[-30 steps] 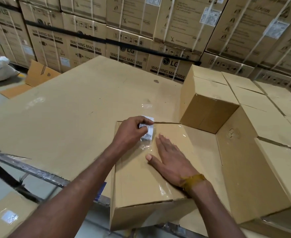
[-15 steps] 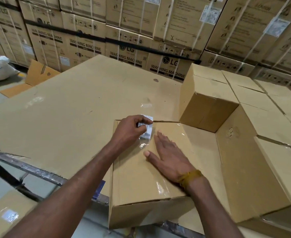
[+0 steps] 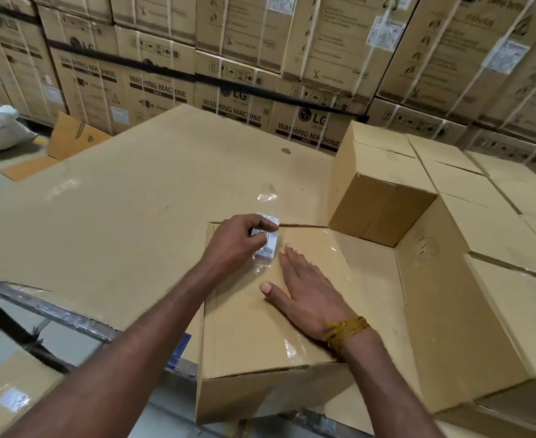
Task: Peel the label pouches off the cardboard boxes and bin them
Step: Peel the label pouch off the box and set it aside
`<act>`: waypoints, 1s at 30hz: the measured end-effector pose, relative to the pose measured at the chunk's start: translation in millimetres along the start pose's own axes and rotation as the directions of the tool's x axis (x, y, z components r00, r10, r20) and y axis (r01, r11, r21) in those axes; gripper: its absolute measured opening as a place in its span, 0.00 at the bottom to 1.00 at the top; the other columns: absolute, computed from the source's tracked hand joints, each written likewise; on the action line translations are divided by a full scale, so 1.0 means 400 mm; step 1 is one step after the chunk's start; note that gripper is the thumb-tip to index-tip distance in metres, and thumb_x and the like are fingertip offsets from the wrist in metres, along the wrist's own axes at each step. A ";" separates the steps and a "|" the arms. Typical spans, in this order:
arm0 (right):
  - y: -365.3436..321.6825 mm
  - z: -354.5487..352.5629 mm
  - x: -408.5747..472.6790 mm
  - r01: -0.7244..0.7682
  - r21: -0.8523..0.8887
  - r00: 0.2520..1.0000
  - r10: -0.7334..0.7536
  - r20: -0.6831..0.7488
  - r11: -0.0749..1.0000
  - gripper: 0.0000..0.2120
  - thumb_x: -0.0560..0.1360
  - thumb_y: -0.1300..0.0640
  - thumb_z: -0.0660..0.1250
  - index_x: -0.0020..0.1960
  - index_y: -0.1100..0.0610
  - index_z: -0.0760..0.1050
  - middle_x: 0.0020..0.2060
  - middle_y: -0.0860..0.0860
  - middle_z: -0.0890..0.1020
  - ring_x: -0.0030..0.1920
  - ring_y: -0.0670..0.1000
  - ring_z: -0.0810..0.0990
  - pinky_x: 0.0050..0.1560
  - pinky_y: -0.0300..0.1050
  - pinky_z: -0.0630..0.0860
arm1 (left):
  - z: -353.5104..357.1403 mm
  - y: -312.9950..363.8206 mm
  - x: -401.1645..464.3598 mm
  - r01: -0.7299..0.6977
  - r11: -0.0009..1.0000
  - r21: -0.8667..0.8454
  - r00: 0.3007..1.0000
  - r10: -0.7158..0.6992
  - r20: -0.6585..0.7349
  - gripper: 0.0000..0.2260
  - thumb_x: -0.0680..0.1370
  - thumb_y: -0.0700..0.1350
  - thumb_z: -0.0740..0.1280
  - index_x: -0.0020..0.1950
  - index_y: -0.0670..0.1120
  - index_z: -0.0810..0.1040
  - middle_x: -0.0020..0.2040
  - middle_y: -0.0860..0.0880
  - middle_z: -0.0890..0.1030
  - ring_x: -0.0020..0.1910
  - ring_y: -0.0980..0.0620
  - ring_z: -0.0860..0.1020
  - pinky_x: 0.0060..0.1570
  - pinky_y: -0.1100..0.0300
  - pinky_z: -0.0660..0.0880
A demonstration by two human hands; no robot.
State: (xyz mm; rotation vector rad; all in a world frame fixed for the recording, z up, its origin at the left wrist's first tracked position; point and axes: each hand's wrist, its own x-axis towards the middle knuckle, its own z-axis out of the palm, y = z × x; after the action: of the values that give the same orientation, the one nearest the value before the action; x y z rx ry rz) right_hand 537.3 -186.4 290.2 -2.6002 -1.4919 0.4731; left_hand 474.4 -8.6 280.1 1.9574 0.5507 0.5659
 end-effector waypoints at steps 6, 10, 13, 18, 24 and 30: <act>0.026 -0.001 -0.154 0.073 0.014 0.989 -0.074 0.129 0.997 0.38 0.73 0.26 0.36 0.78 0.40 0.32 0.74 0.32 0.30 0.74 0.34 0.31 0.73 0.36 0.34 | -0.001 0.006 -0.002 -0.006 0.999 0.052 1.000 0.006 0.003 0.14 0.76 0.38 0.65 0.54 0.52 0.85 0.30 0.67 0.77 0.28 0.64 0.72 0.32 0.68 0.65; 0.048 -0.025 -0.027 -0.018 0.026 0.999 0.017 0.031 1.000 0.38 0.78 0.31 0.41 0.81 0.48 0.39 0.79 0.42 0.38 0.79 0.42 0.38 0.77 0.41 0.38 | 0.003 0.016 0.000 -0.025 0.998 0.064 1.000 0.024 0.012 0.14 0.76 0.36 0.65 0.54 0.50 0.86 0.36 0.64 0.78 0.28 0.70 0.72 0.30 0.73 0.64; 0.031 -0.022 0.041 -0.059 -0.001 0.998 0.059 -0.021 0.998 0.40 0.79 0.31 0.45 0.81 0.53 0.40 0.80 0.48 0.40 0.79 0.46 0.40 0.78 0.44 0.39 | 0.002 0.009 0.001 -0.012 0.998 0.059 1.000 0.011 0.020 0.14 0.76 0.38 0.65 0.54 0.53 0.86 0.46 0.60 0.84 0.33 0.66 0.75 0.34 0.72 0.66; 0.011 0.006 -0.104 0.105 0.027 0.993 -0.106 0.050 0.994 0.38 0.77 0.30 0.41 0.80 0.46 0.35 0.77 0.38 0.33 0.76 0.38 0.33 0.75 0.38 0.35 | 0.001 0.001 0.000 -0.009 0.999 0.040 1.000 0.008 0.015 0.15 0.75 0.38 0.65 0.54 0.54 0.85 0.48 0.62 0.84 0.38 0.62 0.78 0.36 0.69 0.69; 0.051 -0.015 -0.062 0.026 -0.007 0.998 -0.026 0.051 1.000 0.38 0.77 0.30 0.39 0.81 0.46 0.37 0.78 0.39 0.37 0.78 0.40 0.37 0.76 0.39 0.37 | 0.003 0.009 0.003 -0.022 0.997 0.069 0.999 0.020 0.025 0.14 0.76 0.37 0.65 0.54 0.52 0.86 0.42 0.63 0.81 0.32 0.68 0.74 0.33 0.73 0.66; 0.001 -0.003 0.016 -0.012 -0.016 1.000 0.012 -0.029 1.000 0.40 0.79 0.30 0.44 0.81 0.52 0.38 0.80 0.47 0.39 0.79 0.45 0.39 0.79 0.45 0.40 | 0.003 0.000 0.004 0.002 1.000 0.015 1.000 -0.002 0.022 0.14 0.76 0.38 0.66 0.54 0.52 0.86 0.46 0.60 0.84 0.37 0.64 0.77 0.36 0.72 0.68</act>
State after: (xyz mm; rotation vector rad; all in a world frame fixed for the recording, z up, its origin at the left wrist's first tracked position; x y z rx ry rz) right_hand 541.1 -181.2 289.6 -2.6183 -1.4786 0.4237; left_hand 476.2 -8.4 279.8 1.9749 0.5443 0.5401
